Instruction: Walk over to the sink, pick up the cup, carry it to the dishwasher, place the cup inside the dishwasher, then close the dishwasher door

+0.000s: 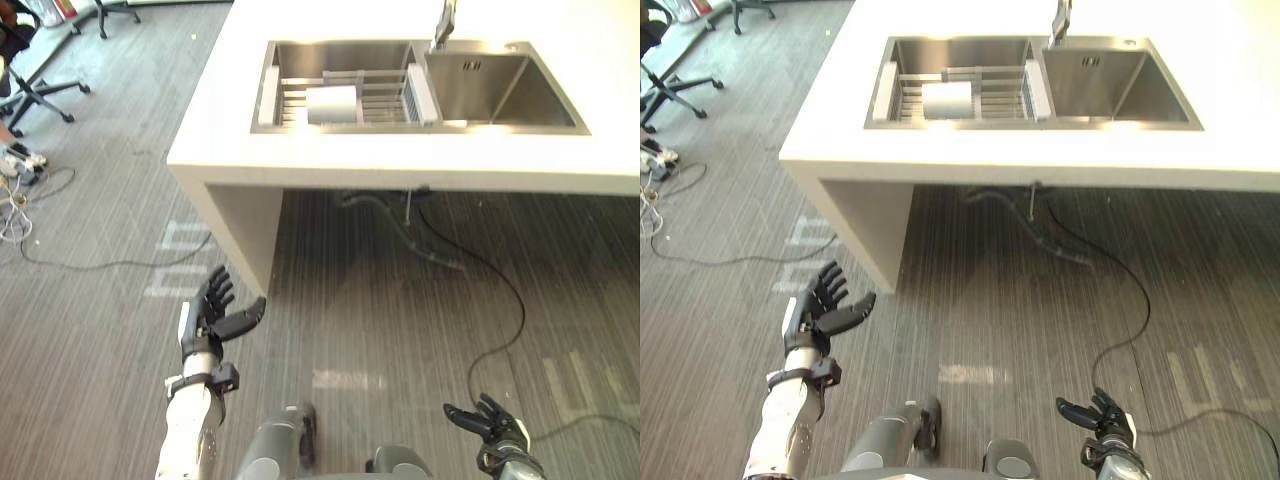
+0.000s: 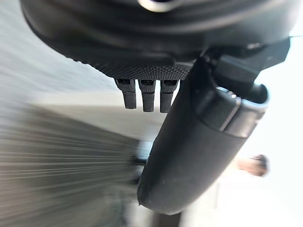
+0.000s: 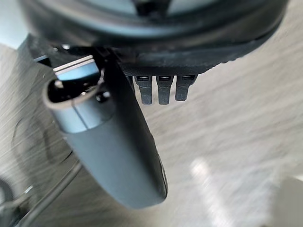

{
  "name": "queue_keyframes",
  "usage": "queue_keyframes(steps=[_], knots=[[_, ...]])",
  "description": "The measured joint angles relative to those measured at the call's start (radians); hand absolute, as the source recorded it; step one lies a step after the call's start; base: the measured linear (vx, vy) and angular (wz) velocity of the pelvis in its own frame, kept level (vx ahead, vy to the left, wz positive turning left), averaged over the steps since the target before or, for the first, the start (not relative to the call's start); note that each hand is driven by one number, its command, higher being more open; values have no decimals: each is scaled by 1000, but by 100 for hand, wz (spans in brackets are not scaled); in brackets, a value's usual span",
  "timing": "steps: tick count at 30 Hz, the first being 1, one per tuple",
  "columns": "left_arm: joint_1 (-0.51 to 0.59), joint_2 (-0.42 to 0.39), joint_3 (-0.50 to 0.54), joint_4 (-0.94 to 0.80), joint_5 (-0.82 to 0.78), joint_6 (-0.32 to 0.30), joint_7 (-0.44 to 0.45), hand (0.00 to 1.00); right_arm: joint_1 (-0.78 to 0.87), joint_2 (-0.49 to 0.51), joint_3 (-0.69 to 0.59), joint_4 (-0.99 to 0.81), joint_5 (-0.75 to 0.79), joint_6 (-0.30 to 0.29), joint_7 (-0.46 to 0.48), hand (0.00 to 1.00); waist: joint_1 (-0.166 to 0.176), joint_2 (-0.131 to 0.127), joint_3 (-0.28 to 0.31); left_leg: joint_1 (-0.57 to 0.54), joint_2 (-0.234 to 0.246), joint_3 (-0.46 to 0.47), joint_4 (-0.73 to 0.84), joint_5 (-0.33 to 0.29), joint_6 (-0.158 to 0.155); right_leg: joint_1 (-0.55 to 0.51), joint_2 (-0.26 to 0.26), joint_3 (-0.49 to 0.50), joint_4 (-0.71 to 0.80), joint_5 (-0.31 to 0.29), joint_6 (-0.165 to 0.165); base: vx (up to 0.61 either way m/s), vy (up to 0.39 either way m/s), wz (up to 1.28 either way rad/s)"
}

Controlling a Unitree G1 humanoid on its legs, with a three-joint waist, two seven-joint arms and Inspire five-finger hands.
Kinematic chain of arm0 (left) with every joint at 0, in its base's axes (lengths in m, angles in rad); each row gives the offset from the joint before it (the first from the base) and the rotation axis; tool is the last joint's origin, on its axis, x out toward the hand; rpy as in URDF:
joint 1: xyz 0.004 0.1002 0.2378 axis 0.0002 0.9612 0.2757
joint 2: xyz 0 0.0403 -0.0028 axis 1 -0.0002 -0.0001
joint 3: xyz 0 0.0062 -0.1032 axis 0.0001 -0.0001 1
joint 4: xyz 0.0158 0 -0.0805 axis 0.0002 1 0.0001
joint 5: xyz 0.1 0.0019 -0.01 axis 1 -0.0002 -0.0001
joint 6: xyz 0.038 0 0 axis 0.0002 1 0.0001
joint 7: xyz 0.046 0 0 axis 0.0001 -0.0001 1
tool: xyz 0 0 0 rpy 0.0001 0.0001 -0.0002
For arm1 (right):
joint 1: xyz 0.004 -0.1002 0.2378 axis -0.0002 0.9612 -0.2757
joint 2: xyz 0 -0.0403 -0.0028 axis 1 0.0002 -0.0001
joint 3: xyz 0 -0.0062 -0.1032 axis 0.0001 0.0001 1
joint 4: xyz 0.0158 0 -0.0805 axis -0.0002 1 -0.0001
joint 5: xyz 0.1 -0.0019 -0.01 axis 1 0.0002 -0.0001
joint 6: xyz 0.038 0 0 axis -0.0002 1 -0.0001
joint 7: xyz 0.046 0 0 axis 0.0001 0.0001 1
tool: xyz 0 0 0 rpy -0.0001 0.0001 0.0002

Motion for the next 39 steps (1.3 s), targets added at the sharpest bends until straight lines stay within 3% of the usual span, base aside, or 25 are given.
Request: queue_keyframes(steps=[1, 3, 5, 6, 7, 9, 10, 11, 13, 14, 16, 18, 19, 20, 21, 22, 25, 29, 30, 37, 39], knots=[[-4, -1, -1, -71, 0, -32, 8, 90, 5, 6, 20, -23, -11, 0, 12, 90, -2, 8, -3, 62, 16, -7, -47, -14, -12, -64, 7, -27, -41, -21, -39, 507, -36, -6], [-27, 0, -1, -146, 0, -77, 19, 90, 13, 8, 24, -53, -12, -1, 27, 90, -5, 22, -3, 128, 45, -19, -87, -30, -28, -152, 24, -45, -190, -33, -63, 591, -142, 12], [-61, 0, 3, -180, 0, -110, 34, 90, 21, 6, 23, -65, -12, -5, 27, 90, -18, 34, -1, 173, 77, -43, -106, -50, -45, -216, 44, -24, -402, 5, -79, 494, -188, 41], [-82, 1, 4, -189, 1, -129, 46, 90, 31, 3, 23, -65, -12, -5, 26, 90, -31, 36, -8, 187, 96, -68, -102, -86, -80, -226, 54, 15, -578, 91, -75, 526, -253, 75], [-91, -4, 1, -190, 2, -134, 63, 90, 56, -7, 23, -55, -12, -4, 25, 90, -39, 36, -12, 215, 108, -87, -85, -125, -117, -207, 59, 12, -601, 275, -90, 647, -305, 60], [-71, -28, 1, -187, 2, -132, 80, 90, 63, -27, 19, -38, -12, -2, 21, 90, -27, 75, -24, 219, 166, -82, -20, -129, -134, -193, 98, -12, -540, 202, -126, 553, -269, 19], [-75, -48, -8, -187, 1, -129, 80, 90, 79, -32, 22, -53, -12, -1, 18, 90, -31, 86, -20, 174, 188, -80, 125, -99, -158, -156, 105, -43, -532, 176, -156, 611, -328, 31], [-75, -62, -20, -188, 0, -128, 77, 90, 90, -30, 25, -61, -11, 0, 20, 90, -29, 88, -18, 111, 211, -73, 286, -31, -158, -109, 115, -52, -555, 165, -170, 481, -265, 35], [-66, -70, -54, -191, -1, -127, 68, 90, 119, -25, 44, -102, -10, -1, 20, 90, -5, 87, -16, 15, 274, -31, 537, -8, -160, 17, 137, -51, -639, 161, -179, 412, -208, 0], [-62, -70, -77, -208, -1, -127, 62, 90, 133, -23, 44, -141, -7, -4, 19, 90, 2, 85, -16, -30, 302, 7, 601, -17, -155, 85, 140, -52, -695, 159, -182, 363, -163, -8], [-61, -69, -87, -257, 0, -127, 43, 90, 129, -31, 39, -176, 2, -15, 19, 90, 4, 88, -19, -92, 321, 44, 549, -48, -151, 141, 139, -46, -749, 157, -185, 297, -54, -11], [-65, -43, -88, -290, 0, -136, 29, 90, 111, -37, 39, -180, 16, -19, 19, 90, 6, 91, -23, -113, 290, 54, 368, -61, -142, 166, 125, -28, -771, 157, -185, 257, 69, -23], [-73, -16, -89, -291, 5, -137, 18, 90, 107, -40, 38, -174, 21, -24, 18, 90, 6, 90, -23, -107, 245, 38, 197, -43, -141, 170, 111, -14, -772, 156, -182, 219, 143, -27], [-80, 6, -93, -290, 16, -137, 17, 90, 106, -45, 38, -161, 21, -24, 21, 90, 6, 95, -26, -97, 205, 6, 37, 61, -140, 172, 109, 1, -769, 142, -159, 208, 157, -28], [-80, 11, -97, -289, 22, -137, 16, 90, 109, -48, 38, -156, 21, -23, 23, 90, 6, 107, -33, -96, 197, -19, -16, 153, -135, 172, 119, 8, -767, 131, -142, 219, 190, -25], [-82, 25, -102, -277, 25, -137, 11, 90, 107, -40, 33, -135, 20, -19, 23, 90, 5, 113, -46, -80, 199, -23, -34, 123, -161, 176, 126, 18, -759, 111, -130, 175, 136, -11], [-87, 94, -133, -189, 71, -110, -11, 90, 122, 1, 28, -100, 21, -11, 29, 90, 0, 45, -64, -39, 148, 8, -112, 136, -139, 169, 78, 60, -758, 101, -117, 156, 123, -10], [-87, 142, -170, -172, 132, -79, -33, 90, 129, 8, 28, -87, 21, -11, 46, 90, -3, 29, -73, -23, 124, 33, -156, 147, -125, 168, 55, 92, -789, 107, -101, 60, 80, -11], [-151, 230, -205, -24, 179, -73, -89, 90, 108, -4, 12, -44, 20, -11, 62, 90, -24, 26, -91, 91, 74, 37, -493, 356, -94, 181, 33, 99, -935, 202, -62, 10, 27, -6], [-151, 219, -206, -19, 180, -73, -86, 90, 107, -3, 14, -46, 20, -11, 59, 90, -27, 23, -90, 92, 81, 48, -493, 354, -95, 181, 35, 110, -943, 204, -62, 0, 0, -4], [-152, 183, -208, -5, 202, -68, -78, 90, 107, -2, 21, -54, 19, -11, 48, 90, -36, 23, -90, 93, 81, 54, -494, 352, -95, 181, 34, 112, -949, 206, -63, 0, 0, -7]])
